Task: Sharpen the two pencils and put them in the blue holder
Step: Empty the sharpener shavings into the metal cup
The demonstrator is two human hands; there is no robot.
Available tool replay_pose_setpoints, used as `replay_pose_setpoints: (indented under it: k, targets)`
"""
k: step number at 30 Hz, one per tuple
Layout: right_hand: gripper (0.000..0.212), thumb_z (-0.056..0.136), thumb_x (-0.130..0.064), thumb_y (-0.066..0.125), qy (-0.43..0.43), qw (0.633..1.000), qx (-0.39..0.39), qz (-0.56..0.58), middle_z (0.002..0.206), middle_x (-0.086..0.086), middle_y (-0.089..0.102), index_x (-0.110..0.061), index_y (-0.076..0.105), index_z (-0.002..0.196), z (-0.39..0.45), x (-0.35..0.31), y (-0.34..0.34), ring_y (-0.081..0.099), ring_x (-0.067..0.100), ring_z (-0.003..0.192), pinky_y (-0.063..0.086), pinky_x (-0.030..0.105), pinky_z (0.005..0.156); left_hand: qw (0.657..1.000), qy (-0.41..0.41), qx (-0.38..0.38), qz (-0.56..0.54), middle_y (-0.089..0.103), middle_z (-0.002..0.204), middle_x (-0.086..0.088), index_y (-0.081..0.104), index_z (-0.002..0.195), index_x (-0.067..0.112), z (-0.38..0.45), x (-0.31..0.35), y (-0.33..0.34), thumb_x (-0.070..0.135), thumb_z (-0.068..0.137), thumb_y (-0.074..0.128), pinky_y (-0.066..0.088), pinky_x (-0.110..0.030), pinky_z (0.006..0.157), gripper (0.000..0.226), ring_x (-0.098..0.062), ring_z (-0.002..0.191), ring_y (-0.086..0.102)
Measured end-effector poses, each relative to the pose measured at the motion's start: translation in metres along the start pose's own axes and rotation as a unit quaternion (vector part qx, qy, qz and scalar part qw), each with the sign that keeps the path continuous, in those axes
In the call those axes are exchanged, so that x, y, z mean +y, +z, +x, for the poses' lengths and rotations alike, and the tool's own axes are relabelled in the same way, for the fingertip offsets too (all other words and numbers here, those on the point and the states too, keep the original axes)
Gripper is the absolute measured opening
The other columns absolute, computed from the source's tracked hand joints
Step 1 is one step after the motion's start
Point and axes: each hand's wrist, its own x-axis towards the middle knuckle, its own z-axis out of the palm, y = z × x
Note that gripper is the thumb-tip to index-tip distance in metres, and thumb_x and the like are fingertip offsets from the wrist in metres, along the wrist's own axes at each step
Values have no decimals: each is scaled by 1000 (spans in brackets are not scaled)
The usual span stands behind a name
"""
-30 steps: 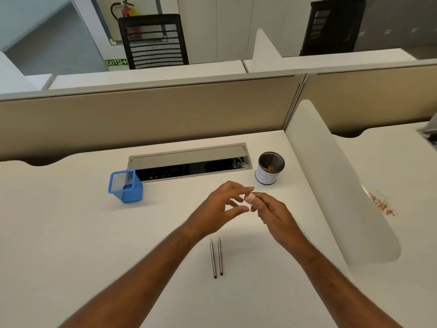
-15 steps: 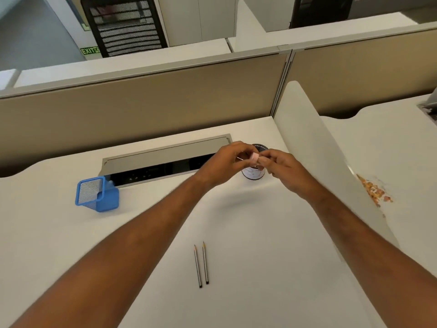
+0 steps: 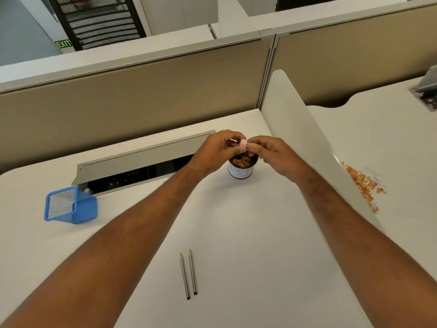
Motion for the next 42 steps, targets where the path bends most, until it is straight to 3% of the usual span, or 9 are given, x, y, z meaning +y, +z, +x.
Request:
replay_pose_setpoints:
  k: [4, 7, 14, 17, 19, 22, 27, 33, 42]
  targets:
    - [24, 106, -27, 62, -6, 1000, -5, -9, 103, 1, 75, -11, 72, 121, 7, 5, -3, 69, -1, 92, 51, 13, 80, 999, -26, -4, -33, 78, 110, 5, 75, 124, 10, 4, -6, 1, 12, 100, 76, 61, -14, 87, 24, 6, 97, 77]
    - [23, 107, -26, 62, -10, 1000, -10, -26, 116, 4, 75, -14, 70, 124, 9, 9, -4, 70, 15, 108, 55, 26, 93, 998, -39, 11, -45, 79, 117, -1, 75, 124, 12, 5, -9, 2, 13, 100, 77, 64, -27, 95, 24, -8, 105, 79]
    - [19, 102, -25, 67, -16, 996, 29, -86, 108, -3, 73, -23, 70, 121, 6, 14, -5, 67, 11, 98, 53, 30, 85, 995, -75, 43, -41, 82, 116, -4, 75, 123, 18, 0, -14, 2, 20, 101, 77, 66, -49, 97, 22, -19, 108, 79]
    - [23, 100, -23, 69, -25, 990, 22, -137, 119, 2, 73, -23, 68, 123, 5, 14, -4, 67, 19, 106, 53, 25, 85, 995, -80, 48, -40, 80, 117, -6, 75, 123, 16, -4, -17, 4, 21, 101, 77, 66, -46, 99, 23, -19, 107, 79]
    - [27, 98, -20, 73, -27, 986, 21, -162, 116, 1, 71, -22, 65, 124, 4, 12, -2, 66, 15, 96, 47, 17, 77, 994, -86, 47, -43, 80, 116, -7, 75, 122, 15, -6, -19, 5, 20, 100, 77, 66, -45, 100, 22, -19, 106, 79]
    - [28, 93, -17, 79, -33, 981, 25, -189, 105, -1, 68, -20, 59, 113, 5, 7, 2, 64, 17, 85, 43, 17, 67, 993, -98, 52, -45, 79, 117, -10, 74, 119, 15, -7, -21, 7, 14, 98, 79, 65, -49, 100, 22, -24, 108, 78]
    - [28, 90, -4, 76, -54, 965, -7, -255, 107, 2, 59, -19, 66, 111, 13, 9, 6, 62, 19, 92, 41, 11, 70, 992, -103, 58, -36, 77, 120, -11, 73, 120, 15, -9, -21, 9, 13, 97, 80, 65, -48, 100, 24, -26, 110, 76]
    - [20, 96, -11, 72, -70, 964, -24, -255, 115, 4, 58, -21, 68, 114, 15, 7, 9, 65, 22, 103, 57, 33, 92, 993, -95, 62, -23, 75, 123, -7, 73, 121, 16, -10, -22, 8, 16, 99, 79, 65, -37, 97, 24, -21, 109, 75]
    - [19, 97, -12, 70, -86, 965, 13, -247, 113, 1, 59, -18, 65, 115, 10, 3, 8, 61, 19, 102, 53, 31, 86, 994, -92, 62, -20, 76, 122, -4, 73, 122, 17, -14, -23, 6, 15, 99, 78, 61, -24, 87, 23, -8, 104, 75]
